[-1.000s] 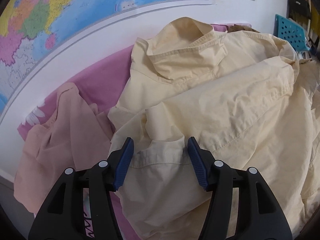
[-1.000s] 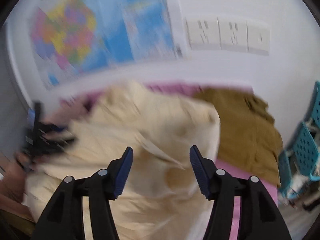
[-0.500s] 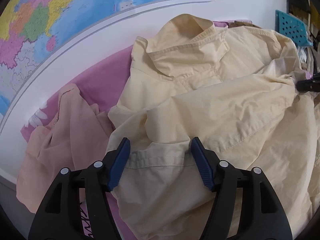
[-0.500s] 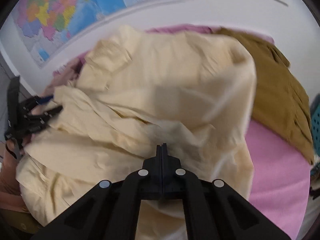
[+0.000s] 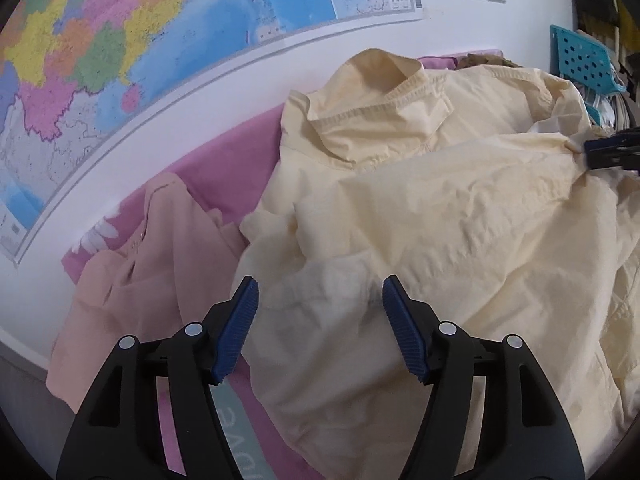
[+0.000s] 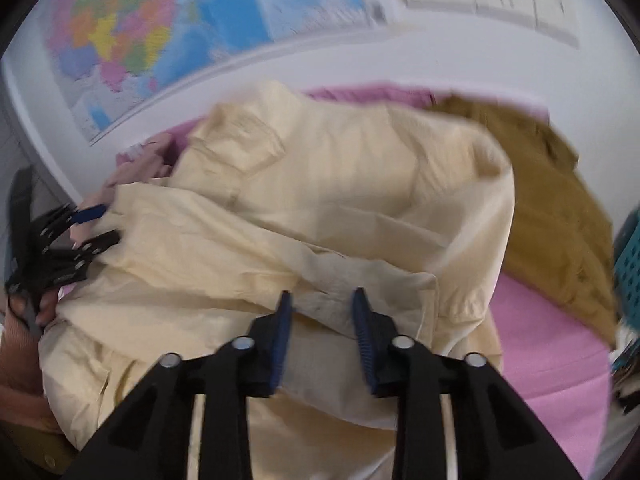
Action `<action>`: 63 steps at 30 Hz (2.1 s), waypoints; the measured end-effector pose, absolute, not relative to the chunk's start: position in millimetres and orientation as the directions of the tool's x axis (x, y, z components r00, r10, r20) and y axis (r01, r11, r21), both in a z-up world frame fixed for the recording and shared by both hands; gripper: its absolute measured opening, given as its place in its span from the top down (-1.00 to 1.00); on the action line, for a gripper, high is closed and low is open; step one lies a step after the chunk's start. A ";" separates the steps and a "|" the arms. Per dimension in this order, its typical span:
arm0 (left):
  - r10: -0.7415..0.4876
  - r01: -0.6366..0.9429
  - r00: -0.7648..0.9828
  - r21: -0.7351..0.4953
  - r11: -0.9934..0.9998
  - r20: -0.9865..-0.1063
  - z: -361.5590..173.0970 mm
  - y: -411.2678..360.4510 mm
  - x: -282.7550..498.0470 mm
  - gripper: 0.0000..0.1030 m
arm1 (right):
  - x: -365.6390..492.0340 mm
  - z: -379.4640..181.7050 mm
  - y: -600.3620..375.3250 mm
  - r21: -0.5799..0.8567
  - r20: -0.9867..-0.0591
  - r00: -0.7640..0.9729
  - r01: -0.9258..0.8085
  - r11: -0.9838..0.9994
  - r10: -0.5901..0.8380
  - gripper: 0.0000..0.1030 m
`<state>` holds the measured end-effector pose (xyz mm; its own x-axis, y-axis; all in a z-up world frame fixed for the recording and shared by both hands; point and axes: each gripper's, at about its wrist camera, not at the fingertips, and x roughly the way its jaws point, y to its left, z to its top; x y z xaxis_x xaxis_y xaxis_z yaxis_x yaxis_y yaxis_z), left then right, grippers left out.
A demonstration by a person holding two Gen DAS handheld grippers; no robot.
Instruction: Fold large clothes
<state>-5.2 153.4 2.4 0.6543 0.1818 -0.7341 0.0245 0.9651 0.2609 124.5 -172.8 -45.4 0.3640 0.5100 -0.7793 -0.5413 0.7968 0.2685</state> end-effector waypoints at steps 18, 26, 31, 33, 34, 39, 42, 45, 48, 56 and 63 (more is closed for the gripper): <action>0.216 0.015 0.627 0.290 0.957 -0.748 -15.3 151.5 -4.9 -0.30 | 109.9 -34.3 -178.6 0.273 -0.755 0.383 -0.555 0.786 0.533 0.24; 0.222 0.001 0.638 0.288 0.958 -0.738 -13.1 153.5 -9.5 -0.32 | 101.6 -18.0 -198.7 0.221 -0.739 0.463 -0.519 0.825 0.489 -0.26; 0.210 0.016 0.655 0.291 0.957 -0.726 -3.0 150.5 -22.8 -0.29 | 107.7 -39.2 -201.7 0.276 -0.776 0.391 -0.496 0.823 0.496 -0.25; 0.177 0.057 0.672 0.288 0.956 -0.719 2.5 143.9 -33.4 -0.30 | 105.3 -34.4 -209.6 0.343 -0.738 0.380 -0.502 0.794 0.559 -0.14; 0.167 0.076 0.678 0.294 0.953 -0.716 4.5 139.6 -38.4 -0.30 | 103.5 -32.0 -213.1 0.362 -0.724 0.381 -0.500 0.787 0.575 -0.12; 0.026 0.238 0.670 0.248 0.939 -0.742 5.9 113.8 -58.0 -0.34 | 99.4 -29.8 -206.9 0.325 -0.744 0.388 -0.502 0.802 0.544 -0.06; -0.032 0.319 0.629 0.221 0.922 -0.776 -6.2 98.4 -66.5 -0.33 | 99.0 -44.5 -193.5 0.231 -0.805 0.374 -0.518 0.824 0.461 0.71; -0.015 0.312 0.612 0.223 0.923 -0.791 -17.7 96.3 -71.7 -0.32 | 99.8 -57.1 -202.6 0.269 -0.819 0.339 -0.487 0.831 0.463 0.76; -0.020 0.271 0.620 0.190 0.944 -0.784 -13.0 106.5 -78.3 -0.32 | 83.1 -38.7 -227.2 0.321 -0.749 0.394 -0.486 0.813 0.532 0.26; 0.005 0.218 0.679 0.208 0.954 -0.734 7.5 127.4 -115.6 -0.44 | -16.6 -4.9 -269.3 0.218 -0.678 0.511 -0.547 0.808 0.529 -0.21; 0.078 0.177 0.734 0.301 0.937 -0.674 32.4 135.9 -99.7 -0.52 | -2.5 9.5 -245.8 0.139 -0.669 0.554 -0.562 0.815 0.496 -0.21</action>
<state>-99.7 135.9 32.4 0.7344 0.0779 -0.6742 0.1767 0.9372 0.3007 -2.5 -245.8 9.5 0.5537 0.4957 -0.6691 -0.5619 0.8154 0.1390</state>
